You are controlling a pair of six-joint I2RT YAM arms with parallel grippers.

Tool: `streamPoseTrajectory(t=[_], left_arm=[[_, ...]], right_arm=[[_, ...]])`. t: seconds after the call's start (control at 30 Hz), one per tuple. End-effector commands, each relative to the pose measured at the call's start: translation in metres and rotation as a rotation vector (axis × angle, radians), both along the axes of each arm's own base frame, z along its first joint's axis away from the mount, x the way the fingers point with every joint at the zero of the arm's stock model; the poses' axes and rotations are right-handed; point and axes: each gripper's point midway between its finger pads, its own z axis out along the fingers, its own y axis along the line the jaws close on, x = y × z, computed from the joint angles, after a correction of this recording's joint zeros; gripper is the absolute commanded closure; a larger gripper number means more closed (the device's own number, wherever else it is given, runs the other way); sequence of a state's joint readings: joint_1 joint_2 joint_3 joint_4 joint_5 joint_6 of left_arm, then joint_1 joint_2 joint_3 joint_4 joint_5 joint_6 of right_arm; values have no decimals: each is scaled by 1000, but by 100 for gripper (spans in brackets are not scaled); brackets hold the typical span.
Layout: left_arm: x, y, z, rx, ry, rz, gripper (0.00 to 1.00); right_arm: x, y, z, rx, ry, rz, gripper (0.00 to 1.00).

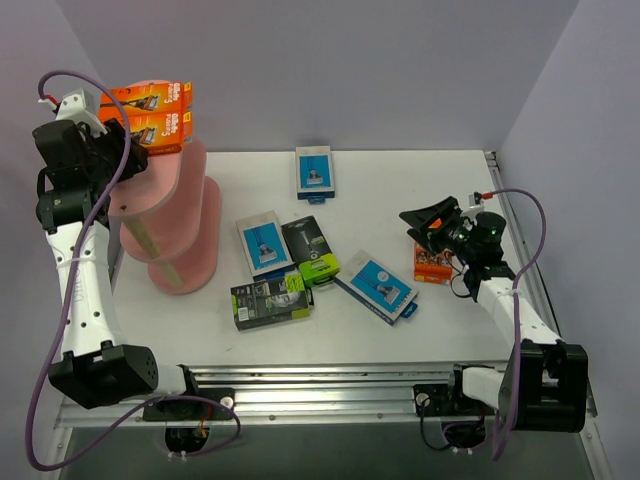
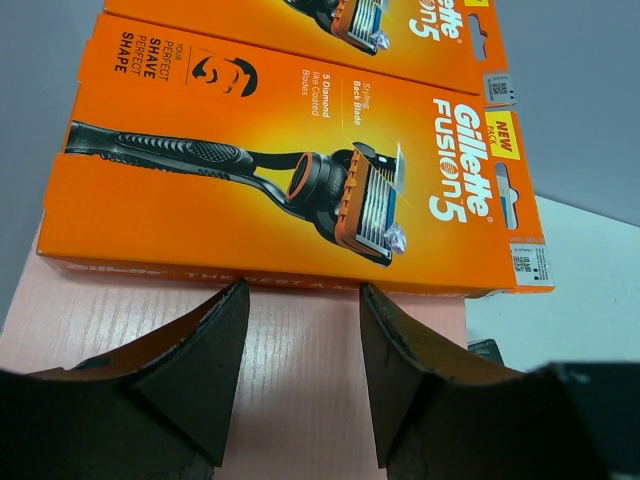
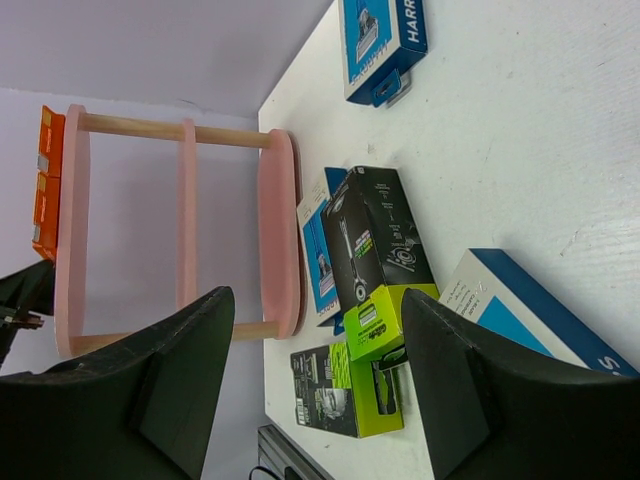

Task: Place and organize the shaving razors onto the shelf
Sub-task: Place the shaving razor onto shelf

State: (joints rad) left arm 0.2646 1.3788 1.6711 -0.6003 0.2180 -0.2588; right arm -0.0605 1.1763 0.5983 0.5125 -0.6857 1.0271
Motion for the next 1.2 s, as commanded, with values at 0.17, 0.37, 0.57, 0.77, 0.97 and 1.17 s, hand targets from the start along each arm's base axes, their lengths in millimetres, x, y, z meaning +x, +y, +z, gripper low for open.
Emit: streamPoseTrajectory(t=[0.17,0.37,0.57,0.77,0.97,1.17], left_arm=[[6,2,-16,-29,63,-2,42],[8,1,-17,-29,61,-10,42],[8,-2,-17,-37,61,-23,42],[-6,-6,-7,-37,53,-23,42],[-26,-13,-6,-60,45,-22,42],[-51,-26,-6,-90,27,-37,41]], right_arm=[[10,-2,24,-11,-85,13,37],[10,-2,23,-14,-82,11,37],[11,-2,23,-14,-82,10,37],[10,-2,23,-15,-79,11,37],[7,-2,26,-15,-85,13,37],[4,-2,32,-29,-90,18,37]])
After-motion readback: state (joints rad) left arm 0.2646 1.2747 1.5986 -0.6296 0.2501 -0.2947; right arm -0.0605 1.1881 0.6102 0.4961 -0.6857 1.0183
